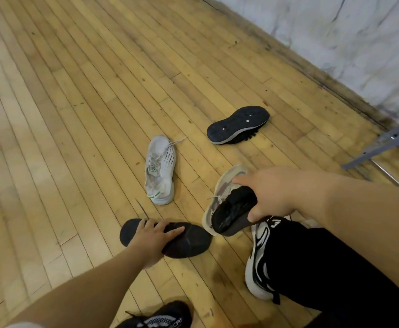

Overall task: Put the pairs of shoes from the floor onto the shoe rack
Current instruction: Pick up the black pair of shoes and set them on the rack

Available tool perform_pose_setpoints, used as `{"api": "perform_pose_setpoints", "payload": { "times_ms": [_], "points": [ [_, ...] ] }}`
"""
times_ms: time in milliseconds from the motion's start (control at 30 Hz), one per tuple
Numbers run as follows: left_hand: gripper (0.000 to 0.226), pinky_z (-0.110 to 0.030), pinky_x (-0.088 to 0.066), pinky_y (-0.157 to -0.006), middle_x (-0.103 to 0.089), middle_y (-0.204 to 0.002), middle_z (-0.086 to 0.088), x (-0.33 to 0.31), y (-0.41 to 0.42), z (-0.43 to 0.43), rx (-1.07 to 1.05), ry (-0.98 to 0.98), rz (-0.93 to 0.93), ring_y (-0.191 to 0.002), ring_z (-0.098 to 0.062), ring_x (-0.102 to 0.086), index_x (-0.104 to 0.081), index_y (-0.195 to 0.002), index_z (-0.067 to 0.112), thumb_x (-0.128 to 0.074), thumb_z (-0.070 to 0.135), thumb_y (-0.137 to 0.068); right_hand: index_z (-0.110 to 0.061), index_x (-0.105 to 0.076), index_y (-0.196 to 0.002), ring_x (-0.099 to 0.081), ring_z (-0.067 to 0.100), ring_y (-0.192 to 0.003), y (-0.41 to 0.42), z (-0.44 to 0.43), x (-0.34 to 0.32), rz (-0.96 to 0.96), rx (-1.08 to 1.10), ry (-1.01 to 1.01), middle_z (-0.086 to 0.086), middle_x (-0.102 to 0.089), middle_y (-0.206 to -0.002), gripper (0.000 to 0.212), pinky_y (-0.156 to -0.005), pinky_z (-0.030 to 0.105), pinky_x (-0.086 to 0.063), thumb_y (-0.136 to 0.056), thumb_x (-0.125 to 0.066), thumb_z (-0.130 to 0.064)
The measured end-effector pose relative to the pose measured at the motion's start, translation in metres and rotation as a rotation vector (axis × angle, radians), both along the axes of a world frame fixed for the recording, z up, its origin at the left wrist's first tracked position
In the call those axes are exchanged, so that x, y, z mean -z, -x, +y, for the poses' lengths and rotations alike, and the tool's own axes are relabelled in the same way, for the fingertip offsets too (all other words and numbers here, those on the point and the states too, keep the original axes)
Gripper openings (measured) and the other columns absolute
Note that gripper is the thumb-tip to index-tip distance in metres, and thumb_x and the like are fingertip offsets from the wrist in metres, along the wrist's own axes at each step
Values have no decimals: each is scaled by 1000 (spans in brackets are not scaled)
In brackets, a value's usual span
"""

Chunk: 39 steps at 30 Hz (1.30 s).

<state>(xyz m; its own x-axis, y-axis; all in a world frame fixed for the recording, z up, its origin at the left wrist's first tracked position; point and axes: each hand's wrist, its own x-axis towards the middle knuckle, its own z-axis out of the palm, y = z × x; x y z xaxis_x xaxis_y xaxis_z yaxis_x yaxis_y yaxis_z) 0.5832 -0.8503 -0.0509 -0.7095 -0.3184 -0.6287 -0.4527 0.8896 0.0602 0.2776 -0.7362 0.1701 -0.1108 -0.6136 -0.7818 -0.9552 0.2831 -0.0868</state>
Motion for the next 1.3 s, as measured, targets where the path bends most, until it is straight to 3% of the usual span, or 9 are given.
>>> {"api": "perform_pose_setpoints", "payload": {
  "times_ms": [200, 400, 500, 633, 767, 900, 1100, 1200, 1300],
  "points": [
    [86, -27, -52, -93, -64, -123, 23, -45, -14, 0, -466, -505, 167, -105, -1, -64, -16, -143, 77, -72, 53, -81, -38, -13, -163, -55, 27, -124, 30, -8, -24, -5, 154, 5, -1, -51, -151, 104, -102, 40, -48, -83, -80, -47],
    [48, -39, -50, -105, -71, -131, 11, -88, 0, 4, -1034, -1060, 448, -117, -14, -70, -49, -141, 59, -65, 44, -98, -35, -11, -164, -51, 29, -132, 45, -4, -53, 55, 252, 74, 3, -43, -158, 106, -105, 38, -45, -84, -79, -51],
    [43, -44, -45, -113, -61, -146, 11, -106, 31, 8, -1083, -1177, 588, -130, -18, -62, -48, -147, 52, -50, 40, -105, -36, -10, -164, -52, 29, -131, 46, 5, -67, 80, 298, 110, 4, -45, -157, 106, -107, 42, -46, -83, -79, -51],
    [41, -21, -47, -103, -52, -145, 32, -124, 80, 15, -1000, -1119, 698, -128, 4, -56, -37, -146, 64, -39, 46, -109, -37, -5, -164, -52, 31, -131, 48, 27, -82, 118, 359, 166, 5, -45, -157, 106, -105, 42, -46, -86, -76, -53],
    [41, -27, -35, -115, -39, -163, 13, -133, 120, 24, -934, -1076, 734, -143, -6, -42, -29, -136, 79, -44, 56, -105, -38, -5, -164, -53, 27, -124, 55, 53, -95, 106, 427, 246, 4, -48, -154, 103, -93, 35, -44, -88, -74, -51],
    [47, -22, -45, -104, -41, -154, 19, -136, 141, 36, -927, -1130, 737, -139, -6, -45, -31, -151, 63, -42, 47, -108, -40, -6, -163, -56, 26, -115, 61, 76, -94, 86, 490, 272, 3, -52, -149, 102, -86, 33, -44, -88, -75, -50],
    [44, -29, -54, -96, -55, -136, 18, -126, 129, 42, -1047, -1061, 700, -121, -7, -59, -37, -150, 60, -41, 43, -109, -38, -8, -164, -52, 29, -130, 65, 92, -77, 44, 538, 233, 4, -46, -156, 103, -104, 40, -46, -87, -76, -50],
    [50, -46, -61, -84, -64, -122, 10, -112, 119, 32, -1159, -811, 611, -108, -21, -67, -31, -154, 55, -44, 38, -110, -36, -8, -164, -50, 30, -133, 68, 93, -72, 33, 537, 220, 7, -43, -157, 103, -106, 42, -46, -88, -76, -48],
    [59, -42, -56, -88, -63, -123, 5, -101, 120, 19, -1092, -487, 568, -101, -22, -65, -24, -161, 43, -47, 36, -107, -35, -9, -164, -49, 30, -135, 73, 88, -68, 17, 530, 241, 6, -43, -158, 102, -108, 43, -45, -88, -76, -47]
  ]
}}
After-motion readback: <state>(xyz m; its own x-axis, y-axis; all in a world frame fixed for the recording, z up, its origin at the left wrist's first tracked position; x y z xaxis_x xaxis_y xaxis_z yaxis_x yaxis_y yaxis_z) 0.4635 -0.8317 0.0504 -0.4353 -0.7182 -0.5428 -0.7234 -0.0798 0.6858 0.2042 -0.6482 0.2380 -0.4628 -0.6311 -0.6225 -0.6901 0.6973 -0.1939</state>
